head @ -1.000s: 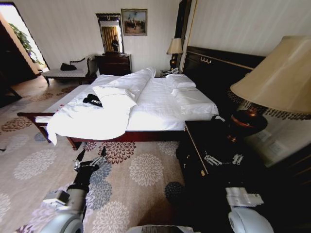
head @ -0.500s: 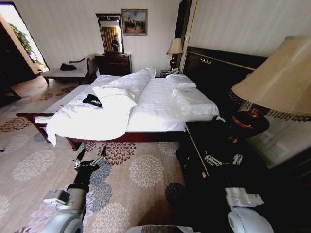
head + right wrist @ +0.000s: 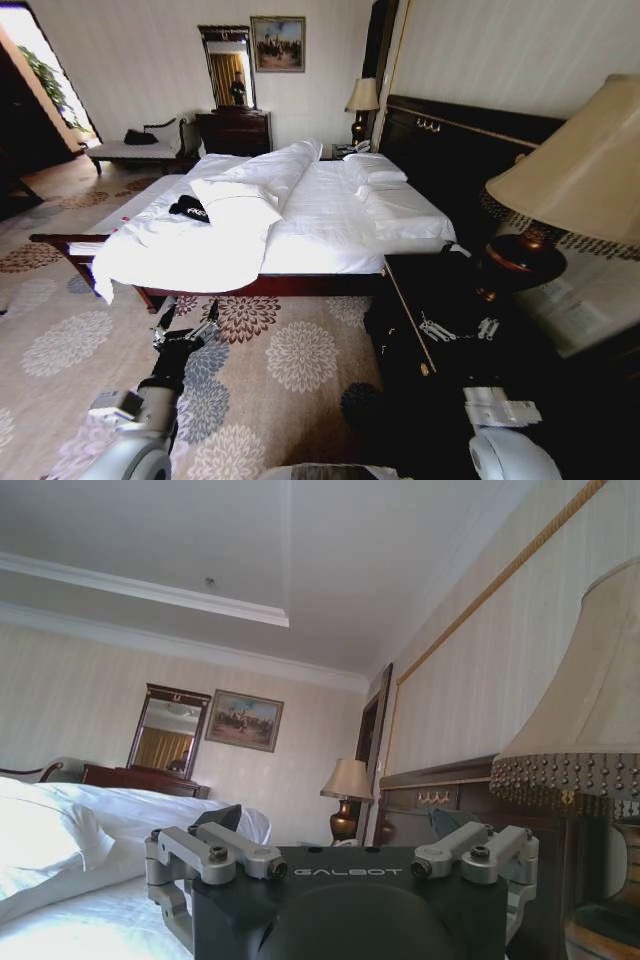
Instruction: Fold the clothes on the bed.
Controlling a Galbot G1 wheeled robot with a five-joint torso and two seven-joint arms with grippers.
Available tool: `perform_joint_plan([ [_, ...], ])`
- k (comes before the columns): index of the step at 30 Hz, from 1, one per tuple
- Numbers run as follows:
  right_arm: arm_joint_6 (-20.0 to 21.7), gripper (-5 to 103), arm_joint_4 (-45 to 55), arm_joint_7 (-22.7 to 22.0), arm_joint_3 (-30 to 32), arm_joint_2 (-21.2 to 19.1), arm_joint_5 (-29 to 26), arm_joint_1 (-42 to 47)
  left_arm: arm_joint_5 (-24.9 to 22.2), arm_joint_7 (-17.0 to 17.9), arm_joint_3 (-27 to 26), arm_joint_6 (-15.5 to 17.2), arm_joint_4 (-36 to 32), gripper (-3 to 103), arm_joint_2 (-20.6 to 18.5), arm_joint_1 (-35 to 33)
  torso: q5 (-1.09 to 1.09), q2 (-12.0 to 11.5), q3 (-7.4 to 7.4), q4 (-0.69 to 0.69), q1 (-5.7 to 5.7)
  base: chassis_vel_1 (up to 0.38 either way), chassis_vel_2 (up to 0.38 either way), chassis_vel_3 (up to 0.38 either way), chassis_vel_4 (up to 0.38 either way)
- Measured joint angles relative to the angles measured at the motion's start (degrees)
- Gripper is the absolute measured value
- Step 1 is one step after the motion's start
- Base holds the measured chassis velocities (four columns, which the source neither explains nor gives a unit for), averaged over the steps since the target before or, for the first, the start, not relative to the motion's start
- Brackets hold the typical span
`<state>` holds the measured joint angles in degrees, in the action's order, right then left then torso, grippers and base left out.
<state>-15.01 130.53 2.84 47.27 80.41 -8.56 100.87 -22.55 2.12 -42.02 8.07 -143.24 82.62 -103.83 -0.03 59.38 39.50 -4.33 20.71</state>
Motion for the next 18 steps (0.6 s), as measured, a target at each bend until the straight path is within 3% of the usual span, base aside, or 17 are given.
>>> perform_joint_plan([
  [18, 0.01, 100, 0.21, 0.15, 0.16, 0.51, -0.15, 0.3, -0.71, 0.0, -0.45, -0.24, 0.0, 100, -1.08, -0.23, 0.0, -0.01, 0.0, 0.0, 0.01, -0.082, 0.089, 0.082, -0.089],
])
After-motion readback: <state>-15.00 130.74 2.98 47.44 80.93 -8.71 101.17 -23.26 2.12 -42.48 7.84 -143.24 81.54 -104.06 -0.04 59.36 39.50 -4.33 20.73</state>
